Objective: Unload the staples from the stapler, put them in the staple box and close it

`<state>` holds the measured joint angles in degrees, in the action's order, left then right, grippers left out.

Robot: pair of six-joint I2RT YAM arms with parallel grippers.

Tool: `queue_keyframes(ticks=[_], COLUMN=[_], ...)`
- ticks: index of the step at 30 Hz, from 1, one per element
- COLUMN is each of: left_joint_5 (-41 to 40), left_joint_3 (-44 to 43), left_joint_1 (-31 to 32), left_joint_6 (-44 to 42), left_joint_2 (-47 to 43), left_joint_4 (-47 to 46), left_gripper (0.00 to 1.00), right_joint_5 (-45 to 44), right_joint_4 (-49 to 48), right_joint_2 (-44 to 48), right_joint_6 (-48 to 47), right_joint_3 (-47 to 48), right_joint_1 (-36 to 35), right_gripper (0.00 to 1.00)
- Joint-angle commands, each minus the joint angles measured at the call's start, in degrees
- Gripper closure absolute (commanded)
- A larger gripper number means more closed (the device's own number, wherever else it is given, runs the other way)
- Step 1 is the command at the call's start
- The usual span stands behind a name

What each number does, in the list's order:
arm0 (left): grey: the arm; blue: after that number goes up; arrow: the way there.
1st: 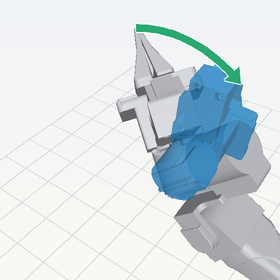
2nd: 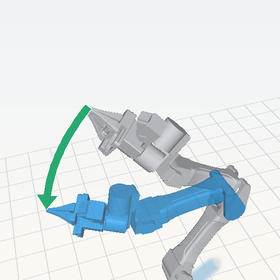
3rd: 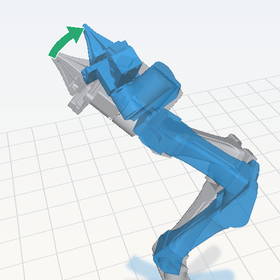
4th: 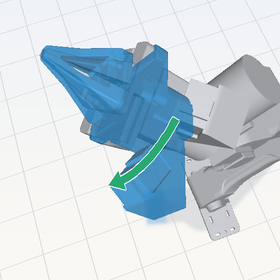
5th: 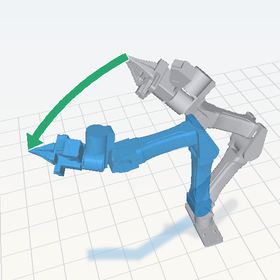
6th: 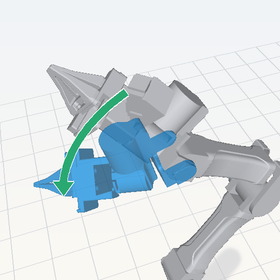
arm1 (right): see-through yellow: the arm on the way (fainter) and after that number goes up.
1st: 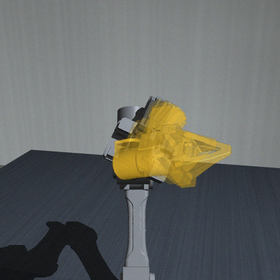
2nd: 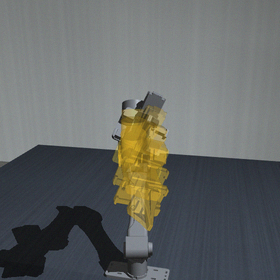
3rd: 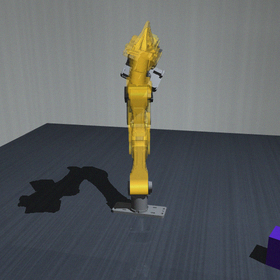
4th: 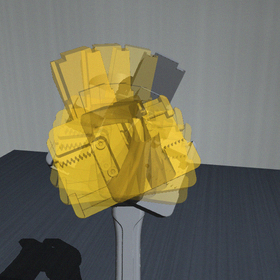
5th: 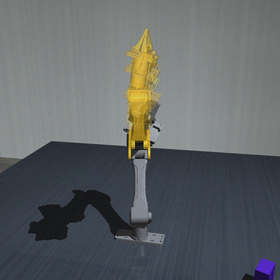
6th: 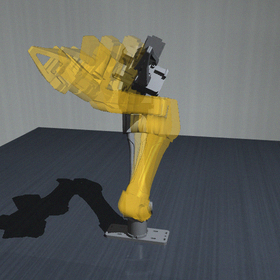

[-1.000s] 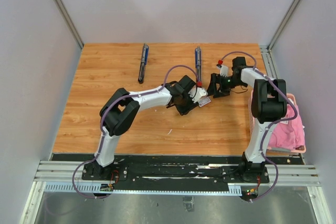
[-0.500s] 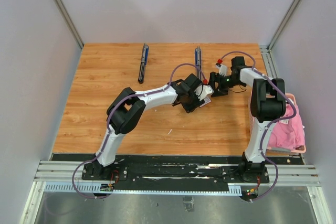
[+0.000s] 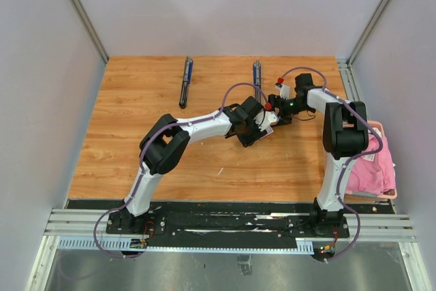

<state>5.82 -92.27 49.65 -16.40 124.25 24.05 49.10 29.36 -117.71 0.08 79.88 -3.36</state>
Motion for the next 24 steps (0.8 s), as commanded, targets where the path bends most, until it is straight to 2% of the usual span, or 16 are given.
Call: queue_keyframes(ticks=[1,24], left_joint_5=[-0.4,-3.6], left_joint_3=[-0.4,-1.1], left_joint_1=[0.9,1.1], left_joint_6=[0.3,2.2], left_joint_2=[2.4,3.9], left_joint_4=[1.6,1.5], left_gripper=[0.53,0.53], right_joint_5=[-0.5,-0.2], right_joint_4=[-0.4,-0.3], right_joint_2=[-1.0,-0.4], right_joint_6=[0.2,0.1], right_joint_3=[-1.1,-3.0], right_joint_1=[-0.9,-2.0], right_gripper=[0.22,0.22])
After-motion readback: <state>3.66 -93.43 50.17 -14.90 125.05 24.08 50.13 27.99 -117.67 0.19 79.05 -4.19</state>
